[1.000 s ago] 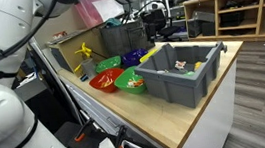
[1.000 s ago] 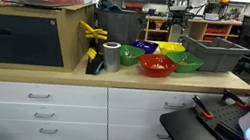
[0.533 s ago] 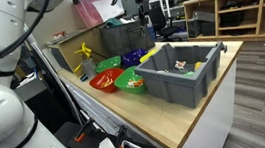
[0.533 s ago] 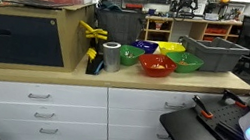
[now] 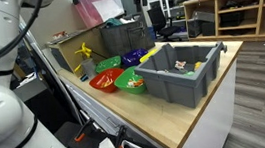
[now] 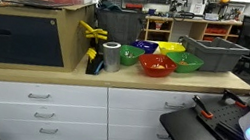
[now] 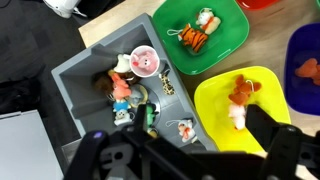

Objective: Put the grey plush toy from the grey container in the yellow bowl.

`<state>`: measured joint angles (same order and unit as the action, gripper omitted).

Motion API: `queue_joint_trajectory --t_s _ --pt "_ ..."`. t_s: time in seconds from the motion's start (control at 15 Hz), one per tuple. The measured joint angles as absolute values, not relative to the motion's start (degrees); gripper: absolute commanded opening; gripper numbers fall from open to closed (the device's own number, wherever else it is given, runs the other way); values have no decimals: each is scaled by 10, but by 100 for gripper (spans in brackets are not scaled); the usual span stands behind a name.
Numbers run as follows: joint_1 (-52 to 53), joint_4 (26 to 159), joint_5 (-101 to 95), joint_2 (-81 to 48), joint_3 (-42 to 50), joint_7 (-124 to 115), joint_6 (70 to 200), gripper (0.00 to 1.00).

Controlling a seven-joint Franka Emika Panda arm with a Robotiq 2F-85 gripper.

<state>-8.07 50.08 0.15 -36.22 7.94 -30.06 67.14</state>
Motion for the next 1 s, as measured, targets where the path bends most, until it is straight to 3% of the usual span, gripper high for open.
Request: queue_joint_trajectory --t_s 1.0 --pt "-82 468 -43 -337 77 -92 559 100"
